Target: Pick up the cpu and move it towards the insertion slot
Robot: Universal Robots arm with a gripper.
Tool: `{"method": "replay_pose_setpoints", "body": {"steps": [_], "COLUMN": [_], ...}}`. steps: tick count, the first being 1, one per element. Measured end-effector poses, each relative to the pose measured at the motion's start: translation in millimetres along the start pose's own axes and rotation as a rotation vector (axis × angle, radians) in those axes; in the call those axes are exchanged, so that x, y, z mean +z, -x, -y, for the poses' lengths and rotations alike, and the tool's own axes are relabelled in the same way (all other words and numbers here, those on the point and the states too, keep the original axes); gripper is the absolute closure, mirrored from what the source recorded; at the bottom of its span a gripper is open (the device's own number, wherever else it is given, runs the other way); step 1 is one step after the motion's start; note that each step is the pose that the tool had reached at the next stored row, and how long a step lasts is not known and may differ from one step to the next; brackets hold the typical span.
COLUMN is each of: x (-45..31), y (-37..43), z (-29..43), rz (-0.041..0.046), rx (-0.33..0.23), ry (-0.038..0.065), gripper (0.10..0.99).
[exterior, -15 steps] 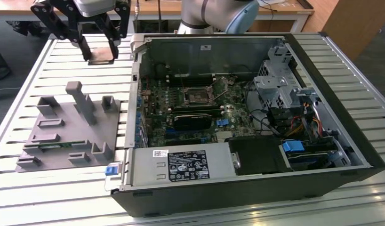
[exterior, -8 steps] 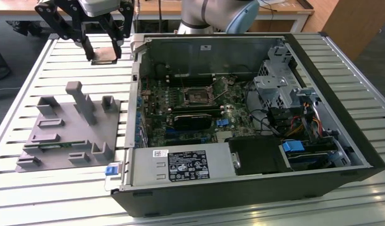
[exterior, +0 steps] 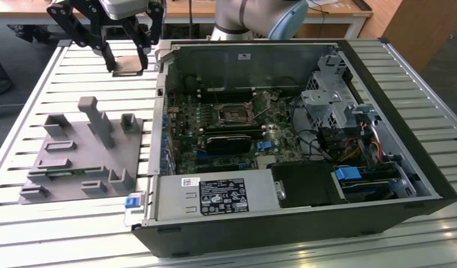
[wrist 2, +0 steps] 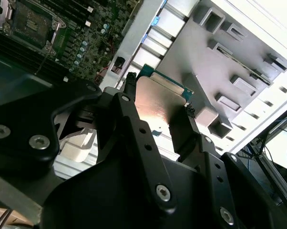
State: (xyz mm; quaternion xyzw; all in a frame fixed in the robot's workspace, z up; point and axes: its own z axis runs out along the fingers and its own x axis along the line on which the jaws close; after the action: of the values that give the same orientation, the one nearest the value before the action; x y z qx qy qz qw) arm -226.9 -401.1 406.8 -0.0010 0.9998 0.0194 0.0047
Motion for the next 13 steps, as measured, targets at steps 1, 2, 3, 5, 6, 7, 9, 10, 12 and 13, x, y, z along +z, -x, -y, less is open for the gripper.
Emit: {"method": "replay_pose_setpoints", "body": {"steps": [1,2,3,5,6,7,9,10,12,13], "x": [0.0,0.0,0.0,0.0,0.0,0.0,0.0,0.1,0.1,0.1], "y": [0.7,1.5,2.2,3.6,4.3,5.0,6.4,7.0,8.4,9.1], "z": [0.0,0.0,-0.1,-0.1,-0.1,-0.1,-0.1,-0.1,-0.1,-0.1], "rz": [0.0000,0.0000,0.0000,0.0000,0.0000,0.0000,0.0000,0.0001,0.0000,0.0000], "rx": [0.000,0.000,0.000,0.000,0.000,0.000,0.000,0.000,0.000,0.000], "ry": [0.000,0.000,0.000,0.000,0.000,0.000,0.000,0.000,0.000,0.000], "gripper": [0.557,0.557,0.557,0.557,0.557,0.557,0.557,0.557,0.557,0.557]}}
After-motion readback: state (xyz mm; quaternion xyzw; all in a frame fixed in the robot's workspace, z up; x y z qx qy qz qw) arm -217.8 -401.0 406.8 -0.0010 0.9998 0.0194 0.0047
